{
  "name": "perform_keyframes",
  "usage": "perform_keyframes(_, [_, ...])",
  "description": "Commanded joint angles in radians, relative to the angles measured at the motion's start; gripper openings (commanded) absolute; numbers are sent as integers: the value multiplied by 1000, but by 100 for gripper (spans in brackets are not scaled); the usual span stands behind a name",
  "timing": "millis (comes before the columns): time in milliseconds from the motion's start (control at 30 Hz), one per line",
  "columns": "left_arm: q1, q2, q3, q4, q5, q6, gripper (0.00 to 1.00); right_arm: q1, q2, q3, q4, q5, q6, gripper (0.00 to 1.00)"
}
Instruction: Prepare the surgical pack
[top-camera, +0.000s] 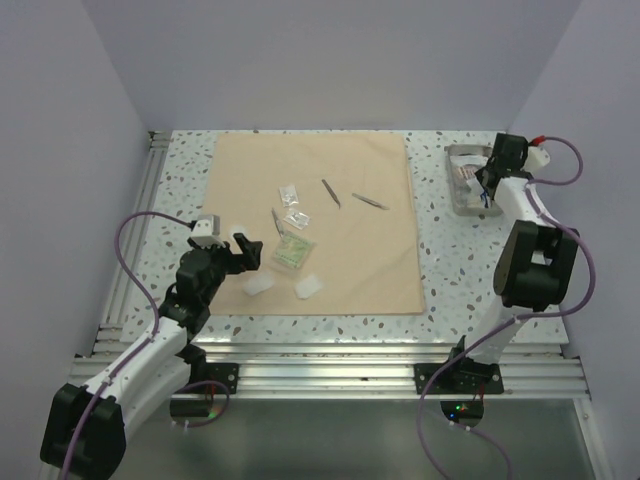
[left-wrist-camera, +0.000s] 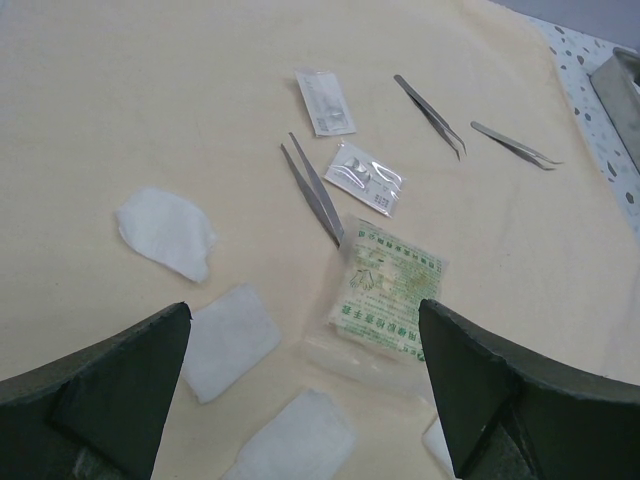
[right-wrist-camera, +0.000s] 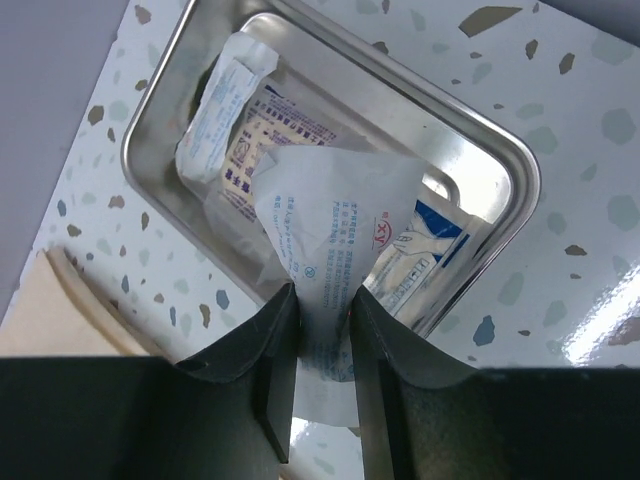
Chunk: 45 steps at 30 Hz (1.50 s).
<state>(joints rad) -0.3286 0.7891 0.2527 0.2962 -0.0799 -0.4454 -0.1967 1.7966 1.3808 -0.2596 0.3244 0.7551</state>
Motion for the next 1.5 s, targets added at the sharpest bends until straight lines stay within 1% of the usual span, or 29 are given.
perform_keyframes(0, [-6, 2, 30, 27, -18, 30, 100, 20, 43, 46, 33, 112, 214, 30])
perform_keyframes(33, [-7, 2, 30, 26, -20, 30, 100, 20, 59, 46, 39, 145, 231, 30])
perform_keyframes(133, [-7, -7, 26, 26, -23, 31, 100, 20, 82, 55, 72, 159, 247, 30])
perform_keyframes(200, [-9, -10, 26, 24, -24, 31, 100, 20, 113, 89, 47, 182, 268, 33])
perform_keyframes(233, [-9, -10, 26, 24, -24, 33, 100, 19, 122, 93, 34, 189, 265, 45])
perform_keyframes(333, [-9, -13, 28, 18, -29, 34, 100, 19, 119, 100, 36, 186, 231, 71])
perform_keyframes(367, [-9, -16, 28, 17, -27, 34, 100, 20, 103, 97, 34, 183, 228, 74])
perform_keyframes(400, [-9, -19, 30, 17, -29, 34, 100, 20, 89, 75, 39, 174, 224, 75])
perform_keyframes(433, [-9, -21, 28, 18, -29, 36, 100, 19, 77, 61, 61, 159, 216, 75])
perform_keyframes(567, [-10, -13, 31, 18, -26, 36, 100, 28, -2, -14, 117, 12, 142, 75])
perform_keyframes(600, [-9, -8, 33, 18, -24, 36, 100, 36, -31, -41, 132, -72, 98, 75])
perform_keyframes(633, [-10, -4, 34, 18, -23, 36, 100, 42, -42, -60, 193, -153, 66, 73])
perform_keyframes(700, [-10, 1, 37, 18, -21, 36, 100, 84, -71, -89, 204, -322, -2, 72])
perform_keyframes(733, [-10, 4, 39, 18, -18, 34, 100, 107, -80, -98, 194, -378, -26, 72])
perform_keyframes(767, [-12, 4, 39, 18, -15, 34, 100, 165, -94, -106, 186, -415, -54, 72])
perform_keyframes(800, [-12, 9, 40, 18, -15, 34, 100, 189, -109, -129, 177, -438, -97, 72])
perform_keyframes(867, [-12, 9, 40, 18, -15, 33, 100, 317, -155, -176, 190, -484, -125, 72])
perform_keyframes(933, [-12, 9, 40, 17, -11, 33, 100, 397, -167, -226, 186, -504, -166, 72])
perform_keyframes(967, [-12, 10, 39, 18, -5, 30, 100, 484, -161, -229, 172, -502, -207, 72])
perform_keyframes(1000, [-12, 10, 36, 21, 0, 28, 100, 526, -151, -220, 158, -504, -235, 72])
perform_keyframes(1033, [-12, 13, 36, 21, 3, 28, 100, 566, -129, -209, 105, -472, -256, 69])
perform_keyframes(1067, [-12, 15, 37, 23, 6, 27, 100, 633, -115, -192, 91, -467, -285, 69])
perform_keyframes(1133, [-12, 13, 39, 21, 5, 27, 100, 701, -89, -177, 60, -476, -298, 67])
perform_keyframes(1233, [-10, 4, 34, 21, 6, 24, 100, 744, -43, -154, 52, -478, -283, 65])
perform_keyframes(1300, [-13, 10, 28, 37, 25, 19, 100, 775, -5, -137, 52, -478, -243, 64])
perform_keyframes(1467, [-18, 30, 30, 46, 35, 13, 100, 826, 49, -184, 178, -475, -120, 63])
